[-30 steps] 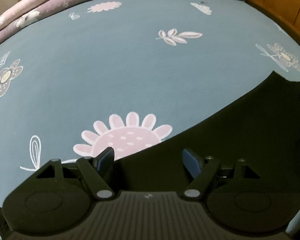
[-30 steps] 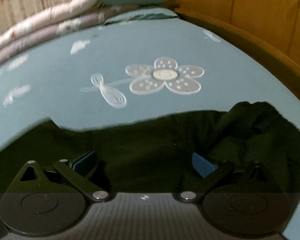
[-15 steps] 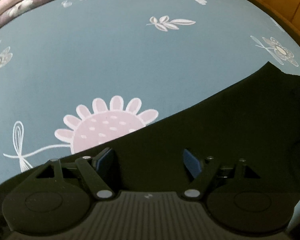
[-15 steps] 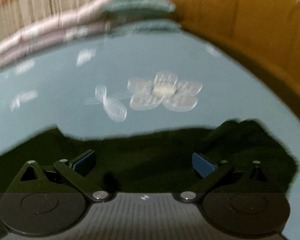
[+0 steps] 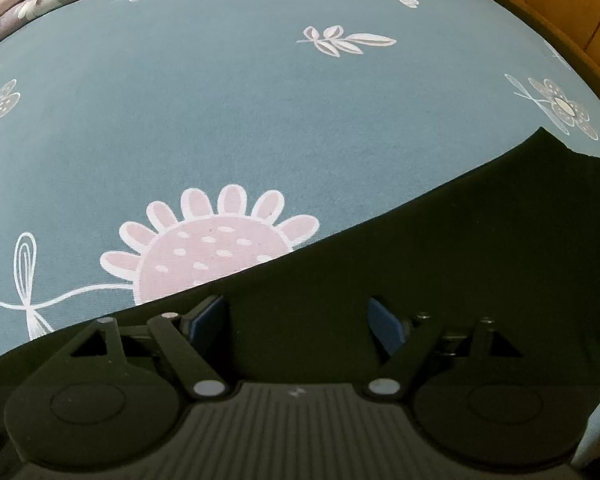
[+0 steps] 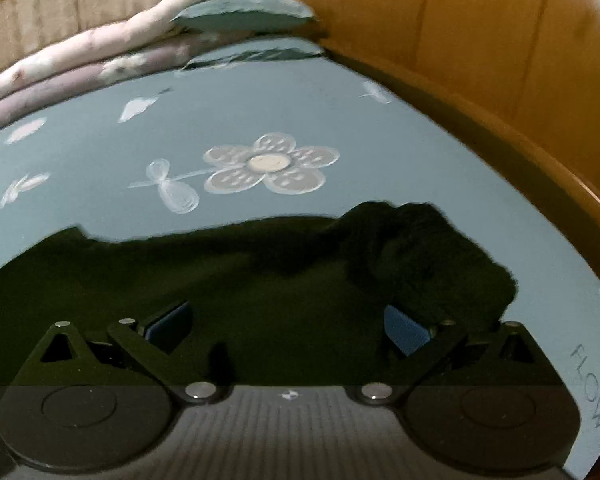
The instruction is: Fold clothes
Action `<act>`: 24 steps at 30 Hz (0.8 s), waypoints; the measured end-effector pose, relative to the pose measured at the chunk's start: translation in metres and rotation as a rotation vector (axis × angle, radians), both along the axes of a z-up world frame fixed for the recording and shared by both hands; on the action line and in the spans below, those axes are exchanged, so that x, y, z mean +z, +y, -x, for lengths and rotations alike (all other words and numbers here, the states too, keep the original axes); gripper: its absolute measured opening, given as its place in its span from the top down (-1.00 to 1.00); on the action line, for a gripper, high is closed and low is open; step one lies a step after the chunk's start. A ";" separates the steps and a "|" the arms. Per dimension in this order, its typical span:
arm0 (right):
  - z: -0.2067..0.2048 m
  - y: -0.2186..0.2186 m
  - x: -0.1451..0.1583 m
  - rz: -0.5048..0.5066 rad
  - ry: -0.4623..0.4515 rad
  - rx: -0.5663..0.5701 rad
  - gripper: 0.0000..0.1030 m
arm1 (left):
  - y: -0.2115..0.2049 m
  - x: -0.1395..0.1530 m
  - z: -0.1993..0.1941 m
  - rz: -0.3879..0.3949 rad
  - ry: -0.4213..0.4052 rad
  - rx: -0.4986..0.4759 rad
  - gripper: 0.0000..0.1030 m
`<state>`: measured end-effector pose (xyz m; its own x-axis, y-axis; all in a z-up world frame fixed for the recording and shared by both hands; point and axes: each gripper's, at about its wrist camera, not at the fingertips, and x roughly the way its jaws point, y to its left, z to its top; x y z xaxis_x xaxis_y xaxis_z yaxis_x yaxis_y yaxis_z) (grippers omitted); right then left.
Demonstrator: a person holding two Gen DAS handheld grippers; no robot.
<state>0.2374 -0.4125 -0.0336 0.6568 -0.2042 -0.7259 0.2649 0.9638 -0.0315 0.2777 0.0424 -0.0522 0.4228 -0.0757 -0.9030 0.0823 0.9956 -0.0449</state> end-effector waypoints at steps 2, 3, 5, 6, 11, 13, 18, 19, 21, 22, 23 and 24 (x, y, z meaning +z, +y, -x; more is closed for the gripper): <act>0.001 -0.004 -0.015 0.046 0.086 -0.022 -1.00 | 0.000 0.000 0.001 -0.001 -0.004 -0.005 -0.54; 0.007 -0.008 -0.017 0.043 0.094 -0.021 -1.00 | 0.001 0.000 0.001 -0.001 -0.006 -0.007 -0.54; 0.012 -0.012 -0.009 0.025 0.081 -0.026 -1.00 | 0.002 0.000 0.002 0.001 -0.010 -0.010 -0.55; 0.014 -0.012 -0.004 0.014 0.070 -0.017 -1.00 | 0.003 0.000 0.003 0.005 -0.013 -0.009 -0.55; 0.019 -0.009 0.020 -0.088 0.008 0.044 -1.00 | -0.001 0.003 0.002 -0.009 -0.028 -0.013 -0.55; 0.020 -0.011 0.023 -0.159 -0.017 0.039 -0.95 | -0.003 0.008 0.005 -0.012 -0.055 -0.023 -0.55; 0.033 -0.012 0.022 -0.348 -0.032 0.027 -0.33 | -0.012 0.026 0.006 0.001 -0.123 -0.092 -0.53; 0.039 -0.012 0.021 -0.383 -0.038 0.018 -0.22 | -0.016 0.029 0.003 -0.007 -0.131 -0.119 -0.53; 0.052 -0.013 0.020 -0.452 -0.051 0.002 -0.17 | -0.027 0.034 -0.004 -0.014 -0.151 -0.173 -0.53; 0.058 -0.013 0.019 -0.486 -0.057 -0.006 -0.14 | -0.033 0.037 -0.008 -0.012 -0.163 -0.200 -0.53; 0.064 -0.013 0.019 -0.521 -0.064 -0.014 -0.11 | -0.040 0.039 -0.012 -0.003 -0.173 -0.230 -0.53; 0.070 -0.014 0.018 -0.556 -0.070 -0.023 -0.04 | -0.048 0.041 -0.016 0.008 -0.182 -0.260 -0.53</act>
